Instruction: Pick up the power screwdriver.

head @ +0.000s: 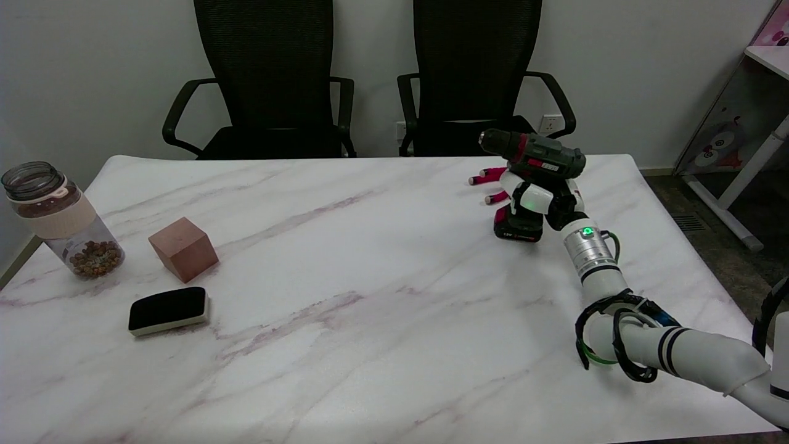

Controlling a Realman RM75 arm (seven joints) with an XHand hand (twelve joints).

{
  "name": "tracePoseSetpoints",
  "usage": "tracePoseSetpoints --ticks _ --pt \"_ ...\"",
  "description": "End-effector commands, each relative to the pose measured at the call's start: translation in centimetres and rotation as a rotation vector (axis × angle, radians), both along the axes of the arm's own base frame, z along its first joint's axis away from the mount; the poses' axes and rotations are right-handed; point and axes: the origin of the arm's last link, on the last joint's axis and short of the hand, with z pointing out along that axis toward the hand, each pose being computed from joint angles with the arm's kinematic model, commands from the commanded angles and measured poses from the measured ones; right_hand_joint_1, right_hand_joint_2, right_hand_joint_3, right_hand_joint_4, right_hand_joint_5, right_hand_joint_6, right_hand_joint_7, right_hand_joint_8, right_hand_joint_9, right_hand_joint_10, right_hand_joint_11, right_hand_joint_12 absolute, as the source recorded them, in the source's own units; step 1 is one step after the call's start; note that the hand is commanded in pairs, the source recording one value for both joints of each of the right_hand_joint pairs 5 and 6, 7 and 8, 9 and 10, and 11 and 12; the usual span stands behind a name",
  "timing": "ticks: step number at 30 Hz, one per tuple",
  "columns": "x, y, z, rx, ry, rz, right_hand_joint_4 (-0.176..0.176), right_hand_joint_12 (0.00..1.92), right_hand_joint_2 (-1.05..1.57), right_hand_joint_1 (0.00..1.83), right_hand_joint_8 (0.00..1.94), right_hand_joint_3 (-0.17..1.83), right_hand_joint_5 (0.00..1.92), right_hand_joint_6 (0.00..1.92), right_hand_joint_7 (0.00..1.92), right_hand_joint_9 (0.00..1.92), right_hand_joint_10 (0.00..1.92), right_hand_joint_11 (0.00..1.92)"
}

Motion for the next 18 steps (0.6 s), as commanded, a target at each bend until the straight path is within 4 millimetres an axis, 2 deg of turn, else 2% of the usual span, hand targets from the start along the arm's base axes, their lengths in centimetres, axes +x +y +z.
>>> tracePoseSetpoints --ticks 1,7,18 --pt "0.2 -0.1 0.4 -0.006 -0.041 0.020 0.176 1.80 0.84 0.99 1.92 0.78 1.92 1.92 1.92 1.92 1.92 1.80" --pt "2.0 -0.5 -0.4 0.029 -0.066 0.098 0.176 1.92 0.78 1.00 1.92 0.71 1.92 1.92 1.92 1.92 1.92 1.92" --pt "7.9 -0.6 -3.7 0.216 -0.108 0.247 0.176 1.92 0.84 1.01 1.92 0.71 1.92 1.92 1.92 1.92 1.92 1.92"
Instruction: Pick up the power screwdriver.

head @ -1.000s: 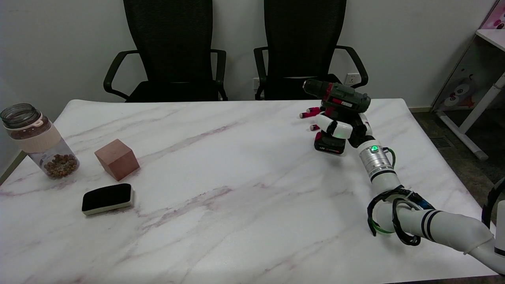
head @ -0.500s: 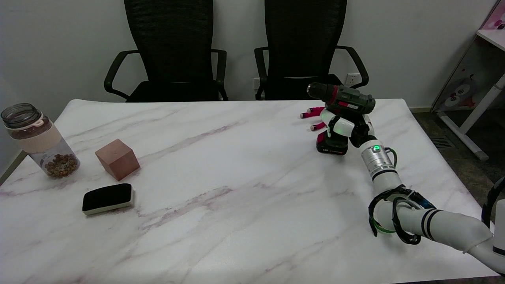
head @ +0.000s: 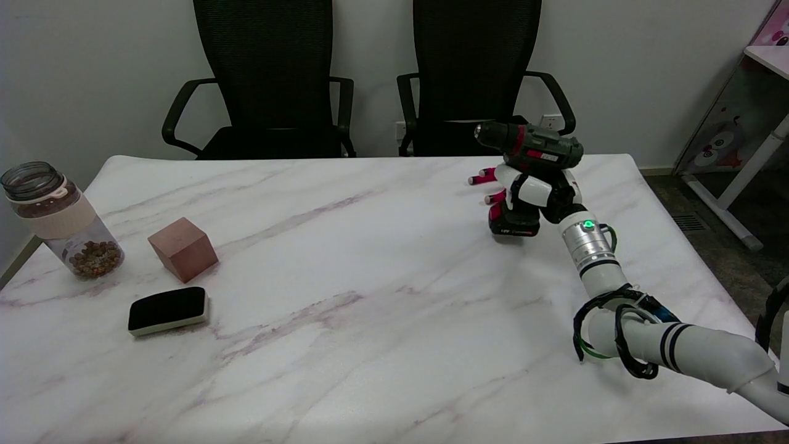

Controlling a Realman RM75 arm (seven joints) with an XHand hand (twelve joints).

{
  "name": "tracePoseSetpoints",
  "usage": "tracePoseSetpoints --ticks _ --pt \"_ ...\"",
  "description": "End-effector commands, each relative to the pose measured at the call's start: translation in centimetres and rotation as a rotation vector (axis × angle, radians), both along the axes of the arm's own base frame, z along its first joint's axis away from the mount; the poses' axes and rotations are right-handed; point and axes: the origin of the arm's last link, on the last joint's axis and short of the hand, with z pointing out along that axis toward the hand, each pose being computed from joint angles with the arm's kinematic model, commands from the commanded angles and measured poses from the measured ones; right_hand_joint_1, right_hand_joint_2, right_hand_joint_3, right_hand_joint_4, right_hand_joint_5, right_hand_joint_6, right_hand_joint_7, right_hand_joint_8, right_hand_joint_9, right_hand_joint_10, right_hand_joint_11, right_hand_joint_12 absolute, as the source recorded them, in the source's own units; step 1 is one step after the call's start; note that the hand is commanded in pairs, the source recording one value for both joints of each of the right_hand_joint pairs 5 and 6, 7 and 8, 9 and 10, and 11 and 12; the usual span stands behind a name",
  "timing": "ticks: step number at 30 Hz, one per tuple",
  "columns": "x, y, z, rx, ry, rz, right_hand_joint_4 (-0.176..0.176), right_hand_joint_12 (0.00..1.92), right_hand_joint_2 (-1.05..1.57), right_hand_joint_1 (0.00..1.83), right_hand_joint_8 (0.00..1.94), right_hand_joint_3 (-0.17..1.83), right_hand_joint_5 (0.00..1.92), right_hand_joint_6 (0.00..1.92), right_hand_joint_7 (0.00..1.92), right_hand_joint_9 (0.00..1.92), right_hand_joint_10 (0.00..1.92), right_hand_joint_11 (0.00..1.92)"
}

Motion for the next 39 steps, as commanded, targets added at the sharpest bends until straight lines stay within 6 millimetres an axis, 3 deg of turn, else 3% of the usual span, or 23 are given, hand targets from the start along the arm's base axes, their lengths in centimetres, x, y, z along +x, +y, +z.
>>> tracePoseSetpoints --ticks 1,14,20,32,39 --pt "6.8 -0.1 -3.3 0.189 -0.056 0.197 0.176 1.92 0.85 1.01 1.92 0.71 1.92 1.92 1.92 1.92 1.92 1.92" --pt "12.4 0.7 -7.0 0.384 -0.037 0.321 0.176 1.92 0.87 1.00 1.92 0.72 1.92 1.92 1.92 1.92 1.92 1.92" --pt "14.5 0.7 -7.7 0.449 -0.059 0.373 0.176 1.92 0.88 1.00 1.92 0.72 1.92 1.92 1.92 1.92 1.92 1.92" --pt "16.1 0.5 -7.8 0.458 -0.061 0.423 0.176 1.92 0.90 1.00 1.92 0.73 1.92 1.92 1.92 1.92 1.92 1.92" --pt "16.5 1.3 -9.9 0.513 -0.114 0.432 0.176 1.92 0.90 1.00 1.92 0.73 1.92 1.92 1.92 1.92 1.92 1.92"
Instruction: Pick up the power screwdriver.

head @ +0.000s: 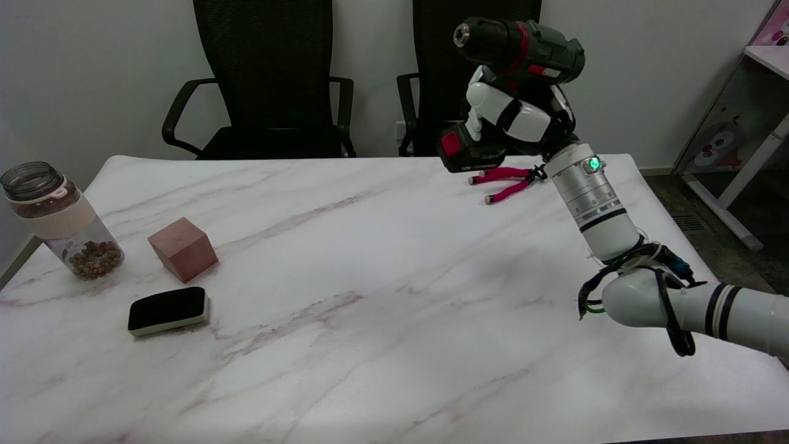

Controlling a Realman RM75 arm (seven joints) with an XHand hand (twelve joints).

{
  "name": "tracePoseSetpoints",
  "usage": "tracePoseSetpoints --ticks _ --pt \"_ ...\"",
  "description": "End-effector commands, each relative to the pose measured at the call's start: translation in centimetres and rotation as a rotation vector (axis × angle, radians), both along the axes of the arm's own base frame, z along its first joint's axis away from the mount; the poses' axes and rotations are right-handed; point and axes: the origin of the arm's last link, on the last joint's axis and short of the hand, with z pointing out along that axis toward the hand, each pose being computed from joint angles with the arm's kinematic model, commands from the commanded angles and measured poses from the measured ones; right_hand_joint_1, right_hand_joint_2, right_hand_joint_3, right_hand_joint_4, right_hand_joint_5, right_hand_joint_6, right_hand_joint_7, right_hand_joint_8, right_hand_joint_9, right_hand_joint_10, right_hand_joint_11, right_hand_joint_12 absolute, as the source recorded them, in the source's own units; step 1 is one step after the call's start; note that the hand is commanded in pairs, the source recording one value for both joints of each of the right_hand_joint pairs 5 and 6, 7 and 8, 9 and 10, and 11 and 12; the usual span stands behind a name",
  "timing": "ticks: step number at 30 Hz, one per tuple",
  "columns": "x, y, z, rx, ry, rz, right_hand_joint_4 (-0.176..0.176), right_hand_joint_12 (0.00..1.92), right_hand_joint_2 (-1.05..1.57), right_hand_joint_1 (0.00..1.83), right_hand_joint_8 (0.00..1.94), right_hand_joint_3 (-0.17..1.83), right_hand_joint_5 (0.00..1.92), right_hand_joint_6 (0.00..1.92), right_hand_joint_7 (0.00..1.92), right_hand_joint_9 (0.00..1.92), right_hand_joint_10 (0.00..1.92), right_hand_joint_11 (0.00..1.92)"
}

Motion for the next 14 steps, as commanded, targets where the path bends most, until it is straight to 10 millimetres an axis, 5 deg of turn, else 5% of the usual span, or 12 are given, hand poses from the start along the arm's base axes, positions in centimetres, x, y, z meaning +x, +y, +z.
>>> tracePoseSetpoints --ticks 1,14 --pt "2.7 1.2 -3.5 0.132 -0.053 0.056 0.176 1.92 0.90 1.00 1.92 0.73 1.92 1.92 1.92 1.92 1.92 1.92" --pt "2.1 2.0 -8.0 0.263 -0.135 -0.031 0.176 1.92 0.91 0.99 1.92 0.75 1.92 1.92 1.92 1.92 1.92 1.92"
